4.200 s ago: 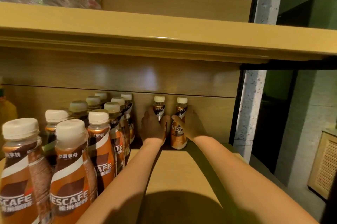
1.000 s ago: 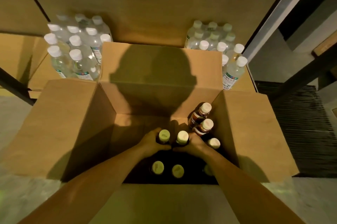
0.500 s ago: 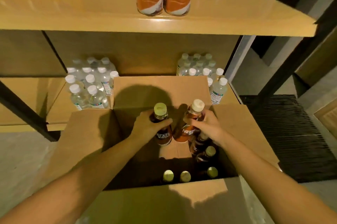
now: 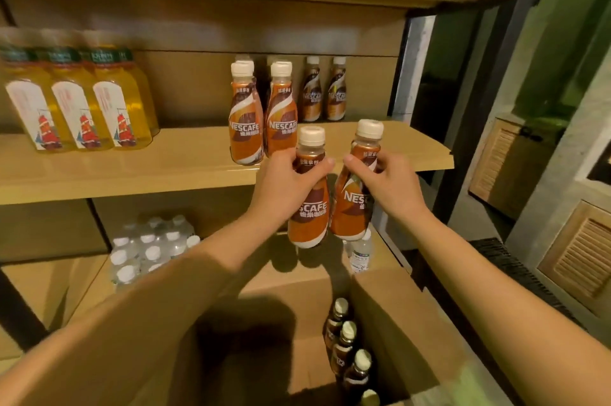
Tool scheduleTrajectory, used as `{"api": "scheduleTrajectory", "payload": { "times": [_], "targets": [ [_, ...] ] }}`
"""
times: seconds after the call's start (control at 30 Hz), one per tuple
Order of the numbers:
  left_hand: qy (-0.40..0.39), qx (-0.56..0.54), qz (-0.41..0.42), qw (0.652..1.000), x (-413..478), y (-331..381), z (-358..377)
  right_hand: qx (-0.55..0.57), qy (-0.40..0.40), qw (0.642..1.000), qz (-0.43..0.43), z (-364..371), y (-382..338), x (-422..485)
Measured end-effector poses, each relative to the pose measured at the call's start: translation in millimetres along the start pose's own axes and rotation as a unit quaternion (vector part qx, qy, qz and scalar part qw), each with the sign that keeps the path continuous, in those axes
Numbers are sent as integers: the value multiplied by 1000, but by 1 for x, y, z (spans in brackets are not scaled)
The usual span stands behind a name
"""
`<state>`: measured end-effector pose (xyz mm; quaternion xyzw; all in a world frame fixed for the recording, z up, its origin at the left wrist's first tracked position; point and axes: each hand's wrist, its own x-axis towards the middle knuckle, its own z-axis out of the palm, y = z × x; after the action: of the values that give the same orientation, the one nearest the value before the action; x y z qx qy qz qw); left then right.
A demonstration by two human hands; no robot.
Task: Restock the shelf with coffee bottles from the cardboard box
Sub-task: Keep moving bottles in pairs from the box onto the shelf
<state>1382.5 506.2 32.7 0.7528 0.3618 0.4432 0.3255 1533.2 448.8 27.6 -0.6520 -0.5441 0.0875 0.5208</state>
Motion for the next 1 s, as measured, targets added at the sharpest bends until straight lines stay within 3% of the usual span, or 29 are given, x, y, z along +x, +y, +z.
{"api": "scheduleTrajectory", "payload": {
  "times": [0.17,0.37,1.0],
  "targets": [
    [17,29,37,999,50,46,16,-30,37,998,-32,-40,-18,45],
    [58,39,10,998,112,68,42,-65,53,996,-36,-62,-10,111],
    [143,45,-172,974,272,4,99,-84,-9,994,64,4,68,291]
  ]
}}
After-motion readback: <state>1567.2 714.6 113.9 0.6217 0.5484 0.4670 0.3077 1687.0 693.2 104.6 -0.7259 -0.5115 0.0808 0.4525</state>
